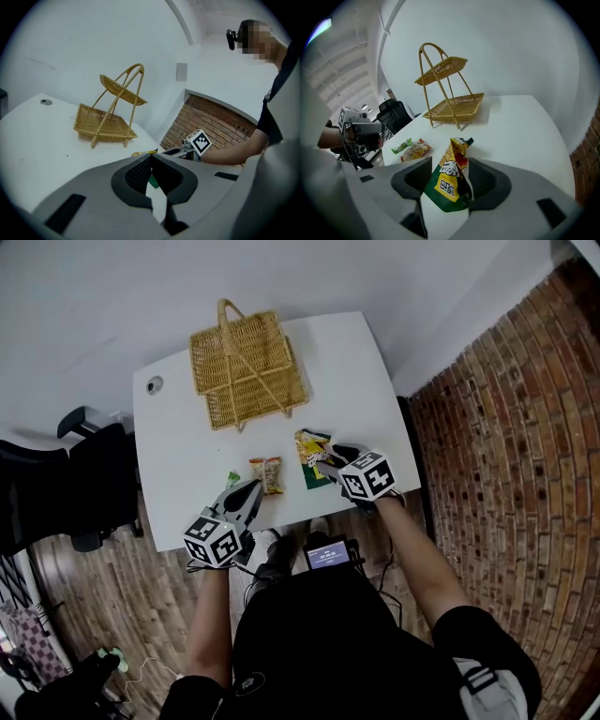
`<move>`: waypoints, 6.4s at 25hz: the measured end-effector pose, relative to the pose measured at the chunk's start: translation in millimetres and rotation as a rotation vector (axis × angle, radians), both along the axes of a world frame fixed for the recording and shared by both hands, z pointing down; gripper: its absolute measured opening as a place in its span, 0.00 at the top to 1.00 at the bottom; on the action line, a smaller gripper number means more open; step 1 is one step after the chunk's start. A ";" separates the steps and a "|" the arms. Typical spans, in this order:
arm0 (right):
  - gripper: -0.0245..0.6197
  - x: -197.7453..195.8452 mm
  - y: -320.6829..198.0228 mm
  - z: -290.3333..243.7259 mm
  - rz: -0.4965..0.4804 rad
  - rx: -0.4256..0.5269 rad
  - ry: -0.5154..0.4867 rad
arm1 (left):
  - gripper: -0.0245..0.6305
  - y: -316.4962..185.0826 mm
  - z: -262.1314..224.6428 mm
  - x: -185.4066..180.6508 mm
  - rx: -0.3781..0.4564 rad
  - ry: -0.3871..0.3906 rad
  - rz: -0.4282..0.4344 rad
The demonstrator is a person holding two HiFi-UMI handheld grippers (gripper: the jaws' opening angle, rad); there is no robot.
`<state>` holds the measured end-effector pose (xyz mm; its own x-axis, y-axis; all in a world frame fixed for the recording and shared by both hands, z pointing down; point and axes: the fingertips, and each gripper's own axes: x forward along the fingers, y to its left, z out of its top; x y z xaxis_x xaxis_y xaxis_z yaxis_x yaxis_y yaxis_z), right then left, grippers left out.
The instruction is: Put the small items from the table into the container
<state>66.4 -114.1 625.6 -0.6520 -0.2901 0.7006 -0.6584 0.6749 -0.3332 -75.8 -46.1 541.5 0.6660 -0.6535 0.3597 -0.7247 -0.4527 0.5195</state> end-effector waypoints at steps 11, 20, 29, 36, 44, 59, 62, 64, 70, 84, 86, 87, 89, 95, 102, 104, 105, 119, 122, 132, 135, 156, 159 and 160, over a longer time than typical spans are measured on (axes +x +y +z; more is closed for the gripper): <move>0.68 -2.8 -7.3 29.0 -0.037 -0.038 0.086 | 0.95 0.7 9.6 -5.3 -0.024 -0.012 -0.026; 0.82 -2.7 -6.6 34.4 -0.044 -0.041 0.106 | 0.95 1.3 10.3 -10.6 -0.027 -0.015 -0.043; 0.86 -4.4 -7.0 28.6 -0.039 -0.031 0.108 | 0.95 0.3 6.7 -13.9 -0.020 -0.007 -0.049; 0.87 -7.9 -4.6 19.3 -0.041 -0.032 0.080 | 0.95 -1.7 3.6 -14.3 -0.007 -0.004 -0.048; 0.87 -6.4 -6.1 4.2 -0.038 -0.030 0.055 | 0.95 -7.3 -2.8 -14.1 0.013 0.001 -0.053; 0.88 5.6 -53.5 -40.5 0.016 0.039 0.016 | 0.95 -26.5 -15.8 -15.8 0.056 0.006 -0.064; 0.88 4.1 -67.8 -48.5 0.022 0.057 0.011 | 0.95 -32.6 -17.3 -17.0 0.061 0.001 -0.065; 0.88 2.1 -76.7 -52.9 0.021 0.068 0.008 | 0.95 -35.6 -17.8 -17.1 0.063 -0.003 -0.066; 0.88 -7.0 -100.9 -63.3 0.008 0.092 0.001 | 0.95 -45.0 -18.0 -18.0 0.062 -0.009 -0.076; 0.88 -34.9 -152.5 -67.1 -0.050 0.130 0.022 | 0.95 -80.0 -15.0 -31.9 0.056 -0.026 -0.108; 0.88 -37.6 -157.9 -66.0 -0.058 0.131 0.020 | 0.95 -84.2 -15.3 -32.1 0.056 -0.031 -0.108; 0.88 -38.7 -160.7 -65.7 -0.060 0.132 0.020 | 0.95 -86.2 -15.4 -32.2 0.057 -0.033 -0.108; 0.88 -40.6 -167.5 -65.0 -0.063 0.133 0.023 | 0.95 -90.4 -15.7 -32.6 0.056 -0.040 -0.106; 0.88 -49.1 -192.9 -64.2 -0.060 0.147 0.019 | 0.95 -102.7 -12.8 -36.2 0.049 -0.060 -0.107; 0.88 -69.2 -206.8 -54.0 -0.080 0.151 0.020 | 0.95 -110.9 -10.7 -39.1 0.040 -0.068 -0.113; 0.88 -76.6 -206.7 -49.4 -0.093 0.150 0.025 | 0.95 -110.7 -9.0 -40.4 0.035 -0.068 -0.117; 0.88 -80.4 -206.4 -47.2 -0.100 0.149 0.026 | 0.95 -110.4 -8.1 -41.2 0.033 -0.068 -0.119; 0.88 -105.4 -198.5 -14.5 -0.154 0.187 0.135 | 0.95 -100.7 -2.2 -58.3 0.023 -0.061 -0.157; 0.88 -106.5 -197.7 -10.3 -0.158 0.193 0.158 | 0.95 -99.2 -2.6 -60.8 0.023 -0.060 -0.162; 0.88 -107.1 -198.6 -6.1 -0.154 0.191 0.176 | 0.95 -97.5 -4.2 -62.0 0.028 -0.050 -0.164; 0.87 -106.5 -199.0 -6.9 -0.148 0.188 0.171 | 0.95 -97.0 -4.8 -62.1 0.029 -0.051 -0.165; 0.74 -78.5 -182.8 -40.6 -0.037 0.168 0.059 | 0.95 -95.1 -15.1 -53.5 0.057 -0.042 -0.132; 0.74 -74.9 -173.6 -45.5 -0.034 0.170 0.049 | 0.95 -92.0 -16.6 -52.4 0.060 -0.038 -0.128; 0.74 -74.1 -170.2 -47.6 -0.034 0.171 0.043 | 0.95 -90.9 -16.9 -52.3 0.060 -0.040 -0.127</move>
<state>-7.8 -284.4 578.0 -0.6339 -0.3856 0.6705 -0.6454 0.7414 -0.1838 -128.1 -137.0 524.6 0.5624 -0.7531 0.3414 -0.7976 -0.3854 0.4640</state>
